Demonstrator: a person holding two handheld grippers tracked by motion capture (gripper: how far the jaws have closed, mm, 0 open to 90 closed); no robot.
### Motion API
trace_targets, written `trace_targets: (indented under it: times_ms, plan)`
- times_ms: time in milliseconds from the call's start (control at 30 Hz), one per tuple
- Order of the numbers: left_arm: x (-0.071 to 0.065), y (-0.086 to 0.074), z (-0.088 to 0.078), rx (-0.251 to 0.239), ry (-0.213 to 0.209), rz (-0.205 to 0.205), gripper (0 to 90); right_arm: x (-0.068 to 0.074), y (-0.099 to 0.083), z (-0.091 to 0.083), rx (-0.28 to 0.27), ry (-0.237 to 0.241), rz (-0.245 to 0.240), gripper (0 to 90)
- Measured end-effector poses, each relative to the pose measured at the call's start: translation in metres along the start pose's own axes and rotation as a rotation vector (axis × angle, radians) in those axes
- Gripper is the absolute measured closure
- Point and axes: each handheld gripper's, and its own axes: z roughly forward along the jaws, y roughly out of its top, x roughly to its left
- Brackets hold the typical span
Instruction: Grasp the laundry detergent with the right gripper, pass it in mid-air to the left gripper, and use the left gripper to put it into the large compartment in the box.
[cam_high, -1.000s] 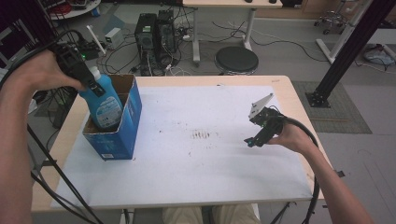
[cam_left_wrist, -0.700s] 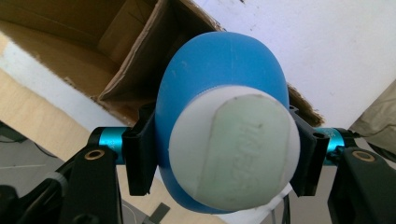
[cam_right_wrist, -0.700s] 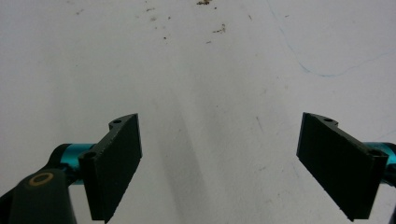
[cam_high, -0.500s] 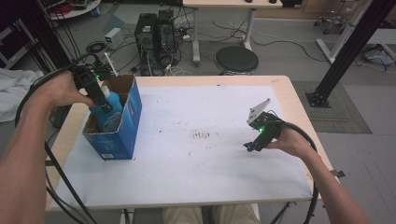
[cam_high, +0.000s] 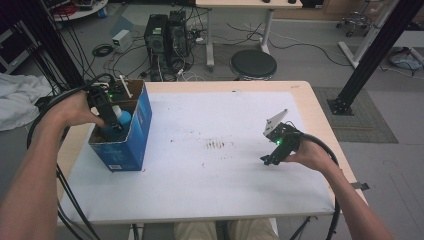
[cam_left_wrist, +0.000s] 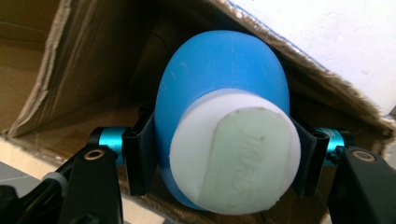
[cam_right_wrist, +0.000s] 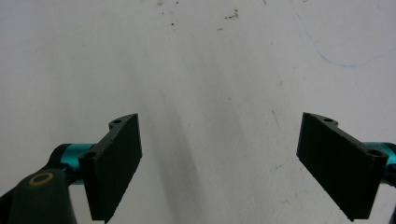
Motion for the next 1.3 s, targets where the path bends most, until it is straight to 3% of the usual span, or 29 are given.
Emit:
trace_targets:
  times_ms: [500, 1300]
  plan:
    - [-0.0012, -0.0007, 0.0055, -0.009, 0.013, 0.024, 37.8, 0.0016, -0.0024, 0.0023, -0.003, 0.000, 0.000, 13.3]
    - [-0.0004, 0.0017, 0.0024, -0.014, 0.015, -0.017, 30.3, 0.0041, -0.0034, 0.0037, 0.001, 0.001, 0.003, 13.2]
